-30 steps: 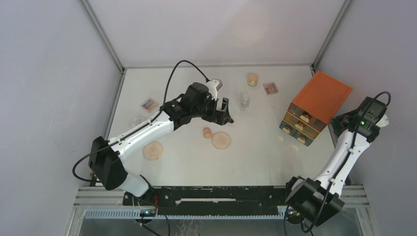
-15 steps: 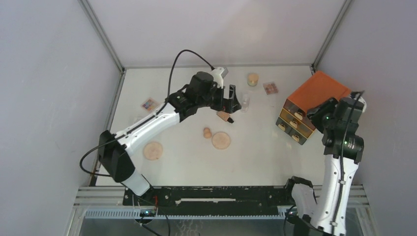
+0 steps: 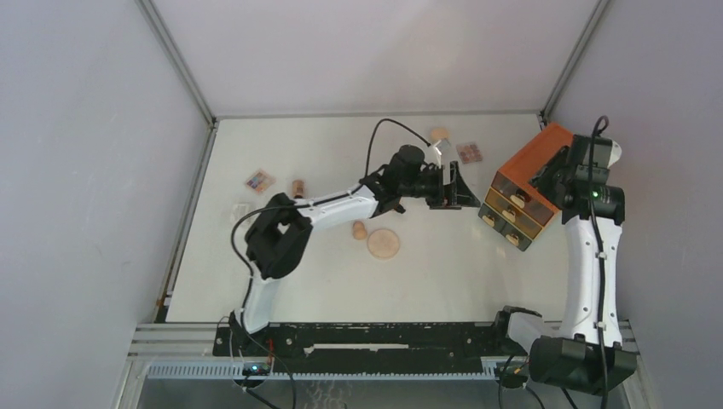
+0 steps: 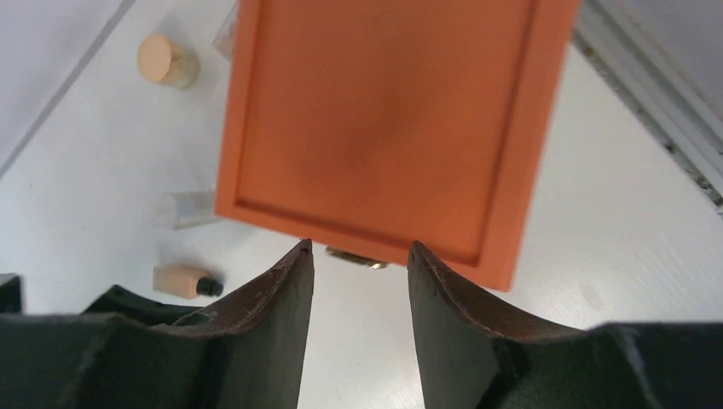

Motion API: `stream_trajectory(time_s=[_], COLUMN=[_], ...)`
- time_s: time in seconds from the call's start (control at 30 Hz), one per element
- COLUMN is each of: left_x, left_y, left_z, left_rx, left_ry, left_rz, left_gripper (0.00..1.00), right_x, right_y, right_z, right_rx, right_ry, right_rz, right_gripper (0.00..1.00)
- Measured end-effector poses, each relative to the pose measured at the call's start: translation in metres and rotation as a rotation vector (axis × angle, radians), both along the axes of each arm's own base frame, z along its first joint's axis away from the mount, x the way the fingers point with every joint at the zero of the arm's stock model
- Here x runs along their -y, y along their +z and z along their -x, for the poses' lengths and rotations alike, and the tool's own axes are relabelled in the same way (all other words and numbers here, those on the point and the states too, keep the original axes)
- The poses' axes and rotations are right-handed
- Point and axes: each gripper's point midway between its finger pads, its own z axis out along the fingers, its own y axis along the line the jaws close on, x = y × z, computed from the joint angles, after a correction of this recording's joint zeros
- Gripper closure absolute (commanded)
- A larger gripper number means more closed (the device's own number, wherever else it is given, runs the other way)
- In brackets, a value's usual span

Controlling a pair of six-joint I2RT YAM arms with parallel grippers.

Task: Organize the makeup
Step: Open the drawer in the storage box.

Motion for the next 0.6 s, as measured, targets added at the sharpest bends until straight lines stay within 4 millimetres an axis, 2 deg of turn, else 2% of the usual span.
stream_trajectory(time_s=[0.1, 0.23, 0.43, 0.6], left_x=[0.029, 0.057, 0.083, 0.098], left_y=[-0.011, -0.022, -0.033, -0.039], left_z=[-0.005, -0.013, -0.013, 0.0], left_rx=[-0.117, -0.223, -0.313, -0.376], left_ry=[-0.001, 0.014, 0.026, 0.027], left_rz=[0.073, 0.128, 0.174, 0.205], left_gripper=[0.17, 0.19, 0.16, 0.21], right_x=[0.019, 0.037, 0.039, 0.039], right_y=[0.003, 0.004, -0.004, -0.003], right_z=[0.006, 0.012, 0.015, 0.015], right_rx=[0.014, 0.042, 0.035, 0.044], right_ry=[-0.077, -0.154, -0.165, -0.168], right_rz=[-0.003, -0.032, -0.071, -0.087], right_gripper=[0.48, 0.48, 0.48, 0.48])
